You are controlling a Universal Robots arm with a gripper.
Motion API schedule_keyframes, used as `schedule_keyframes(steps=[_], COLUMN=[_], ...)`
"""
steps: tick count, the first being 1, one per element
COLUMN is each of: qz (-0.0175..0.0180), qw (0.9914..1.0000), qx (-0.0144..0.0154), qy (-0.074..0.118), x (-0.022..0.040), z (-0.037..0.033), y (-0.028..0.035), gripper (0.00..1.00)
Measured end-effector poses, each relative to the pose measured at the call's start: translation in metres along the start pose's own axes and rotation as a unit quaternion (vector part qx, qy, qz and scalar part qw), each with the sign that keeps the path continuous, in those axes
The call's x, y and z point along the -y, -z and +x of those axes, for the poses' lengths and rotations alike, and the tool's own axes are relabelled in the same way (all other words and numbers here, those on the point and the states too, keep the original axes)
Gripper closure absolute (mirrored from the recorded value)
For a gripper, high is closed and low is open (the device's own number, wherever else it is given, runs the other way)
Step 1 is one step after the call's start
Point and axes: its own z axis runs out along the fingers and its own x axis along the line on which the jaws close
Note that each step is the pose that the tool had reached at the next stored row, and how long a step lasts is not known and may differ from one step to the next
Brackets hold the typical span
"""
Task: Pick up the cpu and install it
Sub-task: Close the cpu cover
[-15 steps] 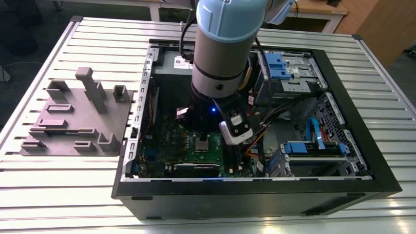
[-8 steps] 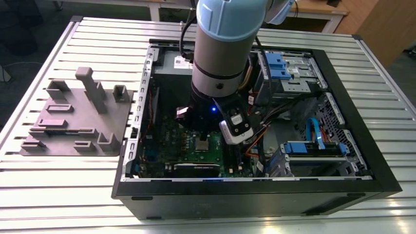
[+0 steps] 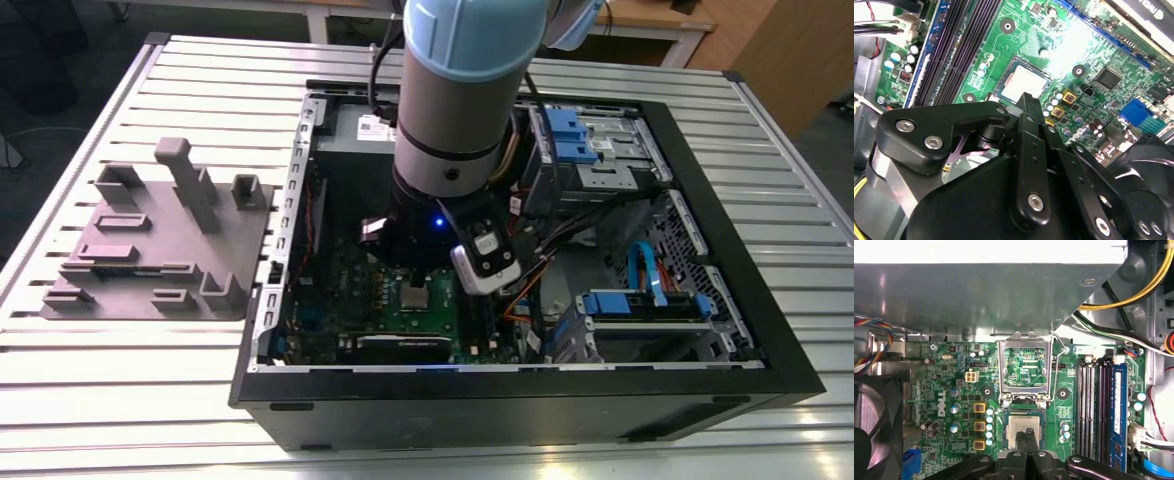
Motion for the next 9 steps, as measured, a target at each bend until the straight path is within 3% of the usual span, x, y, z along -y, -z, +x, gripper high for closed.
schedule_keyframes(steps=[9], qz=[0.0000], qw=[1.00000], qx=[0.0000], qy=[0.000], x=[-0.0001], z=[0.0001], y=[0.0031], gripper=[0.90])
